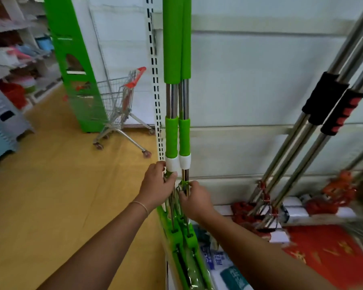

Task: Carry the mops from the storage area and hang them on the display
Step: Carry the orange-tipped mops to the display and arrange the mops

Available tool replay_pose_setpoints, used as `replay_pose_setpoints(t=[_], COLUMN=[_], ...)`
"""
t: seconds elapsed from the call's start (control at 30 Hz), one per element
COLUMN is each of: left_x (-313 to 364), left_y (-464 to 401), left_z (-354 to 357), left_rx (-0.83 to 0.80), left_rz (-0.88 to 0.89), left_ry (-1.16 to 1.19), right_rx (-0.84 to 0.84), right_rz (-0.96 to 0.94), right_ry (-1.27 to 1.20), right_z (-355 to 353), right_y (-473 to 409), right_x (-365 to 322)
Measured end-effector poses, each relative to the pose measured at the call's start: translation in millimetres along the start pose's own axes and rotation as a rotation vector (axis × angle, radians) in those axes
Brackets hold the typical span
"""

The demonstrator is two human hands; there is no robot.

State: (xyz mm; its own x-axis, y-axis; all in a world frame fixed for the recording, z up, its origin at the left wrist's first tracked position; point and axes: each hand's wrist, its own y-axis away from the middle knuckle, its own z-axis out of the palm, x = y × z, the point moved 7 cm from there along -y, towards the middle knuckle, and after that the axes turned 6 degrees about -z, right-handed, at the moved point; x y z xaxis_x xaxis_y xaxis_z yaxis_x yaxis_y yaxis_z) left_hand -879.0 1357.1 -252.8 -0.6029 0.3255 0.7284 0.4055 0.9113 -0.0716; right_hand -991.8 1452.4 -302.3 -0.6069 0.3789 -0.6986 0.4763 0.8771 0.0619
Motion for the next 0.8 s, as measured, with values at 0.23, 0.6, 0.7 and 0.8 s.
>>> replay_pose_setpoints(t=[0.23,0.6,0.7,0.8], left_x=[-1,-42,-50,-52], left_y=[-6,2,2,-1], left_z=[23,40,43,43], left_rx=[-0.155,-0.162,-0.251,-0.267], left_rz=[-0.057,-0.2,-0.239,-0.146], left_ry=[0.18,0.265,0.337,0.26], right_rx=[0.006,0.008,0.013,0.04], right_rz=[0.007,-0.013,0.04,0.089], right_ry=[-0.028,-0.162,-0.19,-0.19], right_z=[10,40,46,51], right_y=[-20,-36,-36,-33], right_x=[8,34,43,48])
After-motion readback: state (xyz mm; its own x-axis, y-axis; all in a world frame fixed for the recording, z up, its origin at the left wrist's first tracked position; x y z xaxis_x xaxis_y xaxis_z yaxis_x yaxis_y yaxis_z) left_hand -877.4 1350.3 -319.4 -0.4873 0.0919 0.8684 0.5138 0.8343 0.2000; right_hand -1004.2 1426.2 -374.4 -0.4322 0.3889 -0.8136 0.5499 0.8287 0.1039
